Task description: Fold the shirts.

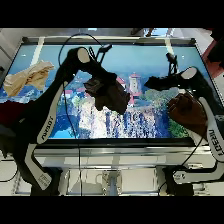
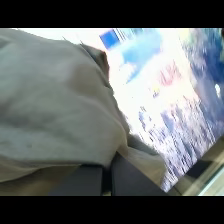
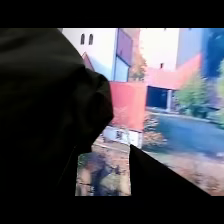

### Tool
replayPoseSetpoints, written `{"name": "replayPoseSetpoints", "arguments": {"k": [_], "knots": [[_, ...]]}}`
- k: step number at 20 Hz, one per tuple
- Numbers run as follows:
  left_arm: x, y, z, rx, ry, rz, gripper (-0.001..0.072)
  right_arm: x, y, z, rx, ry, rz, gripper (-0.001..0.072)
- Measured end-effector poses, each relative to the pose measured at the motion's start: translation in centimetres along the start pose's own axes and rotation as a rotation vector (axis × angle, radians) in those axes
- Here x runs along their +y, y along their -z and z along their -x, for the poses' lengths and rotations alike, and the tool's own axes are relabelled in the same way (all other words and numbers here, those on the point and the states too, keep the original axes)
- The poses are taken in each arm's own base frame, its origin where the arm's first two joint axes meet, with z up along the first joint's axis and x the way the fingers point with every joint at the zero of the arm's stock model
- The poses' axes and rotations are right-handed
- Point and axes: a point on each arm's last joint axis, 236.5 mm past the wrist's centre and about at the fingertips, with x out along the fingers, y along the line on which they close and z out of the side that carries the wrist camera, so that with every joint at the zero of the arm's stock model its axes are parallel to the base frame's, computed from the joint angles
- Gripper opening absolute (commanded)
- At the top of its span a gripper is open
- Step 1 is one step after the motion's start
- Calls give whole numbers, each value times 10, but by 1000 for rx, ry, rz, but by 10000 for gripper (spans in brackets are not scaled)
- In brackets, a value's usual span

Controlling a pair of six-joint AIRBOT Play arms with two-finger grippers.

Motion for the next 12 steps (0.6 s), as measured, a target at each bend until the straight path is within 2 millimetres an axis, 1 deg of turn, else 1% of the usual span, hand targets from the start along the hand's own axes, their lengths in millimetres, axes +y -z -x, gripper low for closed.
{"name": "replayPoseSetpoints", "arguments": {"k": [1,2,4,5,7,10,11,12], "knots": [[6,-3,11,-13,-9,5,12,4,10,-21,28,-43,-59,389],[11,-2,17,-10,-16,8,12,8,17,-41,51,-81,-119,389],[18,3,25,9,-23,20,12,14,34,-79,95,-146,-241,389],[20,5,27,16,-24,22,12,17,40,-94,109,-170,-290,389],[23,8,28,27,-26,26,12,20,50,-119,124,-193,-366,389],[25,10,30,30,-29,26,12,24,52,-142,102,-200,-429,379],[26,10,30,31,-29,24,12,25,51,-146,93,-199,-440,358],[26,10,31,30,-30,21,12,25,51,-149,83,-197,-450,162]]}}
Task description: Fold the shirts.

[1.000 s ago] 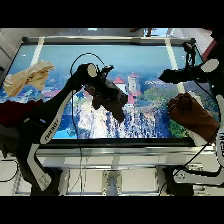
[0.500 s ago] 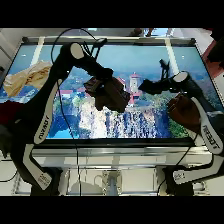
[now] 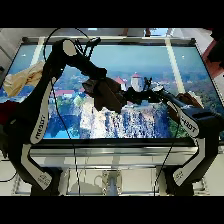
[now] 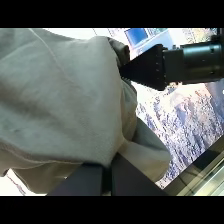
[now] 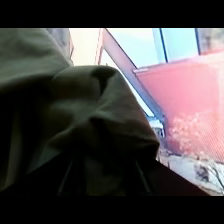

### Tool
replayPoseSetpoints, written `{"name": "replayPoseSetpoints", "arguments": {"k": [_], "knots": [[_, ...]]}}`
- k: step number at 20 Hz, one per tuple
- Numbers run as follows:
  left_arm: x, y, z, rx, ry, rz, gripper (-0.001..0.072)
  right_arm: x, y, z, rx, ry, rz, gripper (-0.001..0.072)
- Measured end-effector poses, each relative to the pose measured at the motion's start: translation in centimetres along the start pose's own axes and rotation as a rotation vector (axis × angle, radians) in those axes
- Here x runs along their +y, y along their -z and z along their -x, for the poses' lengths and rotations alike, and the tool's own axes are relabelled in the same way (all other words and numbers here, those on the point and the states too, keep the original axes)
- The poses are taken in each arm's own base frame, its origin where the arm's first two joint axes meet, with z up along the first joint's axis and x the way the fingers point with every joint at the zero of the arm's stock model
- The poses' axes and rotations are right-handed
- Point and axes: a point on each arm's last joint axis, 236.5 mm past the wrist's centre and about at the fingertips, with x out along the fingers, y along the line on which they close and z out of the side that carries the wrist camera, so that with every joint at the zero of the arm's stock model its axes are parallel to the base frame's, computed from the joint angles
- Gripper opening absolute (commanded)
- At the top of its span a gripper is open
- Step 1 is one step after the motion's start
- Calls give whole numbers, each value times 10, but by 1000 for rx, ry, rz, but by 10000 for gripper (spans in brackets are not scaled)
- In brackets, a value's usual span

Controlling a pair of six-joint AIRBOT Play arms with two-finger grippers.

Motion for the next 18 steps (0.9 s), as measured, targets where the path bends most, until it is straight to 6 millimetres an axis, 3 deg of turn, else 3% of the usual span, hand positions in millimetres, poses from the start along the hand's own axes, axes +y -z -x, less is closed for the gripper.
{"name": "replayPoseSetpoints", "arguments": {"k": [1,5,7,9,12,14,16,18], "knots": [[0,0,0,0,0,-4,12,0,-1,-2,-8,1,-7,38],[3,-3,3,-12,-15,-34,12,13,-15,-3,-65,-51,11,26],[13,-6,15,-34,-81,-66,12,38,-34,14,-112,-121,80,25],[29,-12,43,-68,-202,-108,12,69,-62,50,-191,-172,179,25],[46,-24,119,-175,-425,-176,12,134,-96,144,-343,-238,372,24],[39,-28,179,-272,-525,-210,12,193,-98,223,-458,-278,533,24],[24,-25,234,-371,-584,-234,12,251,-81,303,-585,-284,710,23],[3,-17,289,-478,-619,-243,12,303,-46,375,-700,-291,869,23]]}}
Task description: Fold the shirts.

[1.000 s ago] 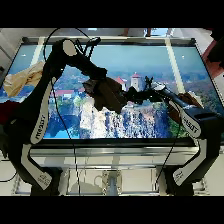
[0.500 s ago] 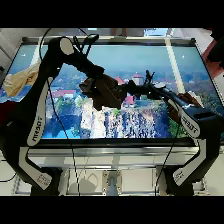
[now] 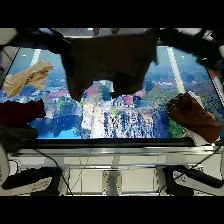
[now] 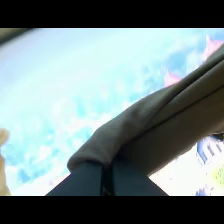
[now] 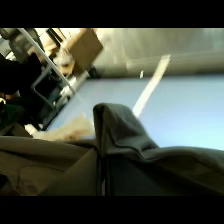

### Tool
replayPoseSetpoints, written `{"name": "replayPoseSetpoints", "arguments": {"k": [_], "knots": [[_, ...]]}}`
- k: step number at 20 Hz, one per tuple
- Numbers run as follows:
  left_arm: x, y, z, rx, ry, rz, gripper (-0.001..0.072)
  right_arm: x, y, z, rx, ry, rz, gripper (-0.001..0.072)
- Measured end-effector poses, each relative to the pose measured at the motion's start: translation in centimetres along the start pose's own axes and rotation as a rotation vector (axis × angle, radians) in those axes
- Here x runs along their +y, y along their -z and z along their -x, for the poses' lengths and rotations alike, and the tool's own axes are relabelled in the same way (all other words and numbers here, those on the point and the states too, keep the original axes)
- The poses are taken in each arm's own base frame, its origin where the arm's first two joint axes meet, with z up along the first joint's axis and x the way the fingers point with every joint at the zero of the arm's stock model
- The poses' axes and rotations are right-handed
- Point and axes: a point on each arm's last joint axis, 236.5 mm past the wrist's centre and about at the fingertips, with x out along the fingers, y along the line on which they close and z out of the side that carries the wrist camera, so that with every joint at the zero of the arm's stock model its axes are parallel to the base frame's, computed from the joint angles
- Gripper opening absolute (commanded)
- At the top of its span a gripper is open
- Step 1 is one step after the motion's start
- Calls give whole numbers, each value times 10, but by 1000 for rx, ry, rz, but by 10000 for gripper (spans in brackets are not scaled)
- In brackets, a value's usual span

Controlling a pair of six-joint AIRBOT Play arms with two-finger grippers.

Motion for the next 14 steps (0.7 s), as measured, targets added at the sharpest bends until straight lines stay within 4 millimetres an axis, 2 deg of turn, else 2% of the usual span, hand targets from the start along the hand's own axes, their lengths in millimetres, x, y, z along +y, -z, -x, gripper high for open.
{"name": "replayPoseSetpoints", "arguments": {"k": [2,3,4,6,8,9,12,14], "knots": [[5,-9,38,-64,-11,19,11,48,-40,39,-75,-4,127,23],[3,-7,50,-71,1,31,12,63,-50,52,-95,0,168,23],[-2,-2,53,-59,21,40,12,73,-54,60,-99,5,193,24],[-13,23,39,26,57,41,12,73,-45,58,-60,21,197,23],[-24,65,6,163,77,34,12,49,-16,34,27,43,158,24],[-28,89,-13,237,73,34,12,32,4,17,81,57,130,24],[-28,159,-76,410,6,70,12,-30,91,-44,280,96,22,25],[-9,193,-114,455,-96,130,12,-68,143,-84,348,133,-54,28]]}}
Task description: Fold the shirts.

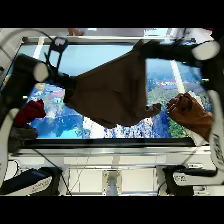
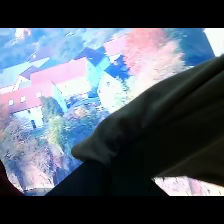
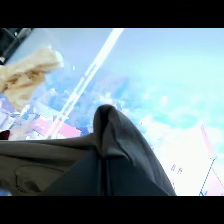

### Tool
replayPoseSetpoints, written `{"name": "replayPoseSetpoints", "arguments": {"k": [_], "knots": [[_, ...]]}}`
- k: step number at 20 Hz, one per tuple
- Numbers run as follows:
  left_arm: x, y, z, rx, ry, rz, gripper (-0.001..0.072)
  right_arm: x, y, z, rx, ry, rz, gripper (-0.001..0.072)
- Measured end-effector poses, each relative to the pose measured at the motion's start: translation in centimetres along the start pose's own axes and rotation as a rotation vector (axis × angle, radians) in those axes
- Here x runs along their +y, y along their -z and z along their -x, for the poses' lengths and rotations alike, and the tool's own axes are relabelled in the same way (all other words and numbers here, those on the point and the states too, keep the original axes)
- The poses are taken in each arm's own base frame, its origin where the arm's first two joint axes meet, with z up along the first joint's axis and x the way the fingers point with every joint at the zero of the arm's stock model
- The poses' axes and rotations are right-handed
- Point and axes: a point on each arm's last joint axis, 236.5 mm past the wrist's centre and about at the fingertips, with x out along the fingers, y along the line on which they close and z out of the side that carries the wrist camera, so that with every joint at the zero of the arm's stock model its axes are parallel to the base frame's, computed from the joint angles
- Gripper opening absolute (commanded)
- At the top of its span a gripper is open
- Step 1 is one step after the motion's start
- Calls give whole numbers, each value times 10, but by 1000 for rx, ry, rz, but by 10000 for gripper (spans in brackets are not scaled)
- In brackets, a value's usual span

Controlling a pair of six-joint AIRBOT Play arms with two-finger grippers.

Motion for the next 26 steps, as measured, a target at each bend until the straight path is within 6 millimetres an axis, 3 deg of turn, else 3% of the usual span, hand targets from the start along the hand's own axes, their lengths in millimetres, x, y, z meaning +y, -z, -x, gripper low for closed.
{"name": "replayPoseSetpoints", "arguments": {"k": [1,2,3,4,5,6,7,9,11,14,16,20,22,26], "knots": [[9,2,-19,7,-33,41,13,-16,14,-28,15,18,-43,33],[16,3,-38,7,-50,95,13,-29,27,-52,22,37,-77,89],[26,8,-54,20,-74,138,13,-45,34,-74,3,72,-95,291],[46,19,-67,55,-137,164,90,-65,29,-88,-62,119,-112,388],[58,12,-78,17,-161,191,377,-78,32,-100,-87,148,-127,388],[60,6,-84,-13,-150,218,569,-82,41,-112,-83,152,-145,387],[62,2,-91,-32,-143,238,568,-86,44,-118,-88,159,-153,387],[80,-14,-89,-94,-172,265,568,-105,29,-112,-137,195,-152,386],[94,-26,-79,-124,-192,293,567,-118,21,-96,-117,211,-125,385],[124,-36,-53,-154,-252,330,567,-134,32,-64,17,226,-86,386],[133,-35,-41,-147,-266,350,567,-137,61,-51,160,212,-95,387],[143,-13,-35,-55,-303,343,567,-136,140,-29,477,191,-106,387],[148,2,-33,9,-322,321,567,-127,175,-27,592,159,-131,387],[148,41,-36,168,-336,291,565,-107,222,-40,717,89,-220,387]]}}
